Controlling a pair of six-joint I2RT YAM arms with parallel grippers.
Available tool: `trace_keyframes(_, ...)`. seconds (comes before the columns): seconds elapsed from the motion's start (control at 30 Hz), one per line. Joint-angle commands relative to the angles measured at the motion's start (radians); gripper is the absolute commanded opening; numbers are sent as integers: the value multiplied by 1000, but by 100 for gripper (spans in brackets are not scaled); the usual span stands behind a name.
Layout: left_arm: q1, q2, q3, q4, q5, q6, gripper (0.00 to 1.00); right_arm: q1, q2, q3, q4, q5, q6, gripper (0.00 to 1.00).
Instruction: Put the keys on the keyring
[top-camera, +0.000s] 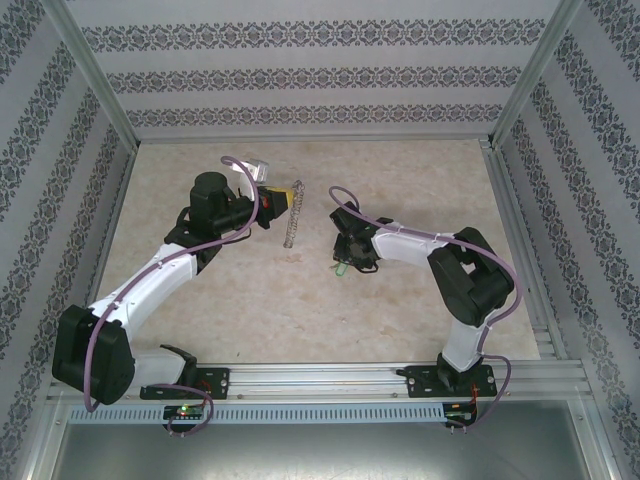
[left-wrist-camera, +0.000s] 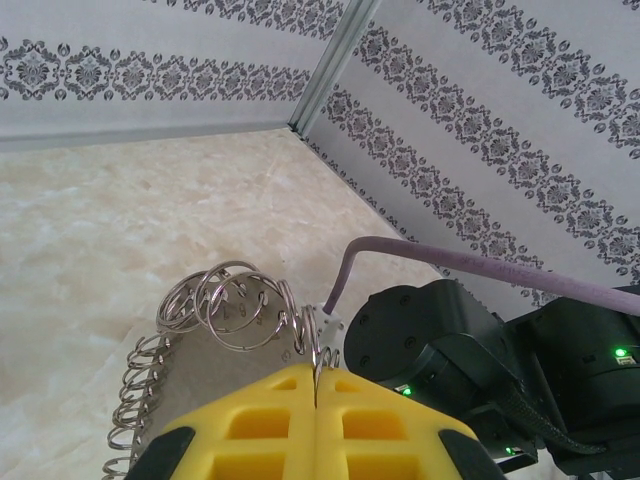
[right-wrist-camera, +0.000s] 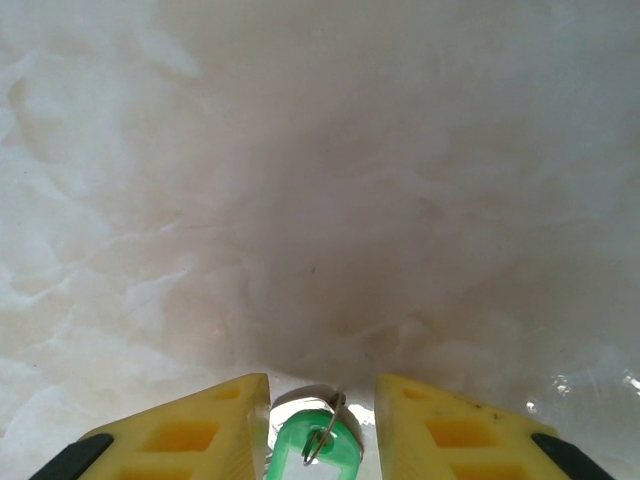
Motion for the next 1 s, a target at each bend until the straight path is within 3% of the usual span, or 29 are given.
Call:
trace_keyframes(0.0, -13, -34, -12, 86, 22, -17, 0, 11, 26, 37, -34, 33, 14, 33)
trace_keyframes(0.47, -13, -32, -17, 106, 30, -26, 0, 17, 40, 48, -45, 26, 14, 26)
trace_keyframes(0.57, -14, -28, -18, 109, 33, -29, 0, 19, 40, 46, -45, 23, 15, 20)
trace_keyframes(0.7, -15, -25, -17, 107, 32, -27, 0, 19, 29, 37, -42, 21, 15, 1)
trace_keyframes(0.97, -21, -8, 20, 3, 36, 34, 0, -29, -98, 7, 17, -8, -93, 0)
